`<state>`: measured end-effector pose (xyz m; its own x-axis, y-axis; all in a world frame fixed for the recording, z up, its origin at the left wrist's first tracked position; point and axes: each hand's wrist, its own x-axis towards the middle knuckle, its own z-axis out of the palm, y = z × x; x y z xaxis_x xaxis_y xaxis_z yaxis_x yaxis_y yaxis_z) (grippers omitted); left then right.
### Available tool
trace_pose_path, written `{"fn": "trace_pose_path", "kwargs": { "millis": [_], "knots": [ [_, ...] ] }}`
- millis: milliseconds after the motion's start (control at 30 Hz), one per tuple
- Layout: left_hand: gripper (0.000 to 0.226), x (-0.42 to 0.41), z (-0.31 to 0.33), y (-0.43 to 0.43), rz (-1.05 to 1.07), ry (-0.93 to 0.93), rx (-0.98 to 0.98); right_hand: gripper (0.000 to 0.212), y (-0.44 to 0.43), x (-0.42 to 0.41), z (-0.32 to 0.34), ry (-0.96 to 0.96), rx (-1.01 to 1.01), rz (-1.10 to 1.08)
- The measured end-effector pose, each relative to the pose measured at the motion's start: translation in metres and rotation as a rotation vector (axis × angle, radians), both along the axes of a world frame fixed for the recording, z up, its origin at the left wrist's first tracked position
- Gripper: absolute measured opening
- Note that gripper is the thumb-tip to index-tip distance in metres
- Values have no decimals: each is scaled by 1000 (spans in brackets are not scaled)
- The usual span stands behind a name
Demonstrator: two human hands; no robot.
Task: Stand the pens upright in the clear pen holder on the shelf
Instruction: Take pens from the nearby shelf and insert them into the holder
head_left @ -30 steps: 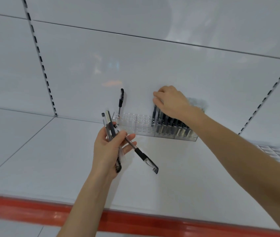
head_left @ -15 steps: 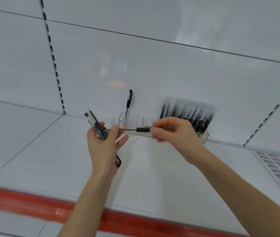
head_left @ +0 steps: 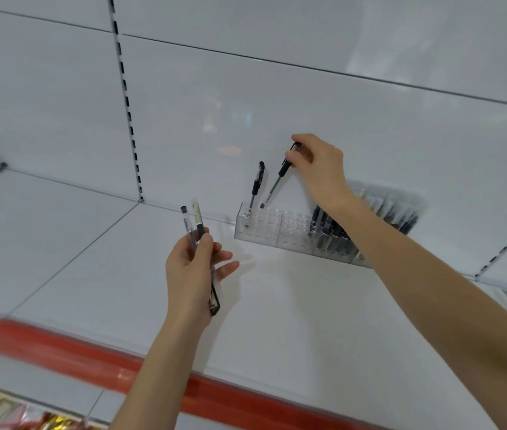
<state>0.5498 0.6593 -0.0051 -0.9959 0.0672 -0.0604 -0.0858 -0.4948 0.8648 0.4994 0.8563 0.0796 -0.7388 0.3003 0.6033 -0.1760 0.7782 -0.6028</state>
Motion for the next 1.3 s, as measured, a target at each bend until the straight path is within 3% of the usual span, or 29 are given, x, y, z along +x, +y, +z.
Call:
{"fn": "trace_pose_path", "kwargs": {
  "millis": [433,567,667,833,900,1000,1300],
  "knots": [
    [16,0,-4,0,-21,-41,38,24,-7,-30,-22,-296,240,82],
    [12,0,-7,1,-79,-41,69,41,-9,-12,-13,-289,70,102],
    [9,2,-3,2,-108,-39,121,19,-13,17,-11,-205,-74,102],
    [11,6,6,12,-129,6,162,16,-43,83,-28,-623,-207,392],
    [9,8,6,17,-150,17,177,12,-50,95,-39,-683,-237,445],
    [7,10,6,23,-175,30,154,4,-48,101,-47,-650,-317,454],
    [13,-3,4,10,-67,-4,144,11,-7,118,-38,-487,-418,286]
  ]
}}
